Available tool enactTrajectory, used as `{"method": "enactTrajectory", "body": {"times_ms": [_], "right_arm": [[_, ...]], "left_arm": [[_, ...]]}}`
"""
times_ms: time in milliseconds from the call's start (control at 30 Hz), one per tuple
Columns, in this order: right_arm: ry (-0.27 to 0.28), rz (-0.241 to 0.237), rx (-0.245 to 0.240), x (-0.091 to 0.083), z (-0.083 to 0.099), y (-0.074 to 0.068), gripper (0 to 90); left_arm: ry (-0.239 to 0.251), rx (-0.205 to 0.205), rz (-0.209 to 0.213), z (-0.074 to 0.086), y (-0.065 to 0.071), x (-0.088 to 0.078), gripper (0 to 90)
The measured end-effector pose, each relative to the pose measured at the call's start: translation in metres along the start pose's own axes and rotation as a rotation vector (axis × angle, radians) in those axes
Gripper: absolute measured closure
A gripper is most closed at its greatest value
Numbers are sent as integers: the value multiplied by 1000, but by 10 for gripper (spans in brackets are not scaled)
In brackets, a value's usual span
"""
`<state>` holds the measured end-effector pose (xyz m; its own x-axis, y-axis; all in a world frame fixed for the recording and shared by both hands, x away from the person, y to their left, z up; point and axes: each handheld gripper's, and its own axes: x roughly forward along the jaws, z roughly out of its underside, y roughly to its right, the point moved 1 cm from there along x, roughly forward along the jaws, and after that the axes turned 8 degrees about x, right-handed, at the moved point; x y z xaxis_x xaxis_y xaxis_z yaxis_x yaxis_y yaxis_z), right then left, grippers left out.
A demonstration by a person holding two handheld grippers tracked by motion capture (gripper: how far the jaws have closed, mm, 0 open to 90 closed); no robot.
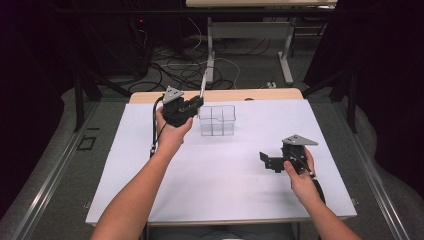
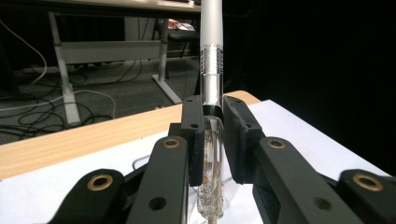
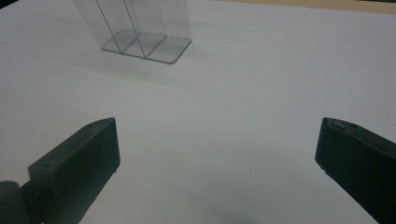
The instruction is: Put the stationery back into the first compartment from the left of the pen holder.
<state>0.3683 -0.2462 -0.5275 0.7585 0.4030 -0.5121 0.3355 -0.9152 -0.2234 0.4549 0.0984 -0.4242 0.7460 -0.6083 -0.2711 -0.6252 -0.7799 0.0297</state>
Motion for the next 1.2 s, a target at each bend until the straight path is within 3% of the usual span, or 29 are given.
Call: {"method": "enactTrajectory", "body": {"times_ms": [67,200,733,900,1200], "right_arm": [[-7,-2,25,0,1,-1,0],[-12,-1,10,2,3,1,0],[-36,-21,27,6,6,-1,0],[-41,-23,39,6,7,-1,0],[-48,-35,29,7,8,-1,0]], "left_arm": [[4,-1,-8,0,-2,4,796],[17,-14,-9,2,-5,12,796],[-29,-8,-23,22,-15,45,797],[-37,-29,-27,27,-18,52,797],[-75,-21,-28,38,-20,66,797]]}}
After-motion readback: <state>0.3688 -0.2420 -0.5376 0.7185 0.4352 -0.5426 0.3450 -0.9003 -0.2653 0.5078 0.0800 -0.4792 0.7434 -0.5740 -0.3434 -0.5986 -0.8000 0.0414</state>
